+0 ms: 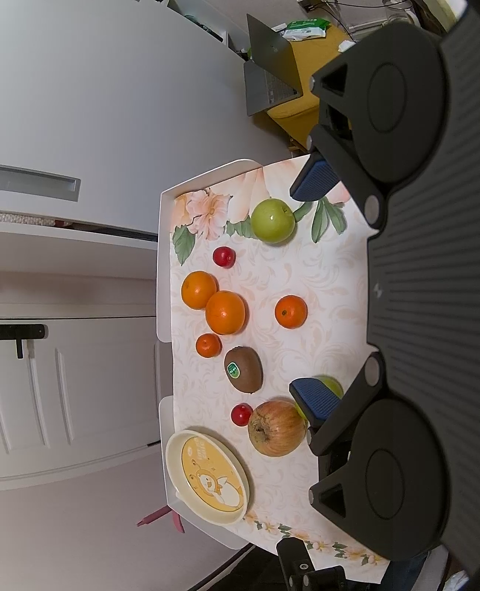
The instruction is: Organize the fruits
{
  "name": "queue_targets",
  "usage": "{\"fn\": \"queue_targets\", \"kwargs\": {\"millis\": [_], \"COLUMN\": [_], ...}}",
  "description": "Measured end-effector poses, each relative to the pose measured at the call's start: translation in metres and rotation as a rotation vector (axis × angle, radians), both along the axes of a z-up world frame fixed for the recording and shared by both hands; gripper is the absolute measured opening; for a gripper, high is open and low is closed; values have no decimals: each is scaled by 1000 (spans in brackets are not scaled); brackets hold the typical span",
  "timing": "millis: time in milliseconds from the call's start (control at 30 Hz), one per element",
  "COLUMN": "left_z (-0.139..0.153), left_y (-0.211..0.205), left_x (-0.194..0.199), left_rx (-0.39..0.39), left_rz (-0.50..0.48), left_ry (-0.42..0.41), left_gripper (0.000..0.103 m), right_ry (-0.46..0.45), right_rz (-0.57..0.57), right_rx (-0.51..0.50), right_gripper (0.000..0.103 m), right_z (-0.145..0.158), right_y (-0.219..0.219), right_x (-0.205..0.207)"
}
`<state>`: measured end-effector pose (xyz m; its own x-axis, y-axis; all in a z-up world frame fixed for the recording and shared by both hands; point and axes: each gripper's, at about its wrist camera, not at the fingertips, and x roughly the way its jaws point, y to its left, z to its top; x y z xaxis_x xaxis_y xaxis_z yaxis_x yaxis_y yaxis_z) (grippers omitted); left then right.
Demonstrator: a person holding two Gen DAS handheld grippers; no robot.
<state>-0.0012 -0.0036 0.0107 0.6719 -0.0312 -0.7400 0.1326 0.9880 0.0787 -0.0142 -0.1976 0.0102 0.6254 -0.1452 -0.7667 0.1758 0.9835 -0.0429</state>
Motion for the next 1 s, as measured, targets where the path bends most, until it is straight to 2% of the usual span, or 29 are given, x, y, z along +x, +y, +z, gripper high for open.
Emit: {"fn": "queue_targets", "kwargs": {"millis": [1000], "left_z": [-1], "left_y": [-3], "left_x": [4], "left_rx": [0], "left_rz": [1], "left_ry": [-7], "left_gripper": [102], "right_ry": [1], "right_rz": [0], "right_rx": [0], "right_gripper": [103], "right_z": [-1], "right_y": [0], "right_x": [2]}}
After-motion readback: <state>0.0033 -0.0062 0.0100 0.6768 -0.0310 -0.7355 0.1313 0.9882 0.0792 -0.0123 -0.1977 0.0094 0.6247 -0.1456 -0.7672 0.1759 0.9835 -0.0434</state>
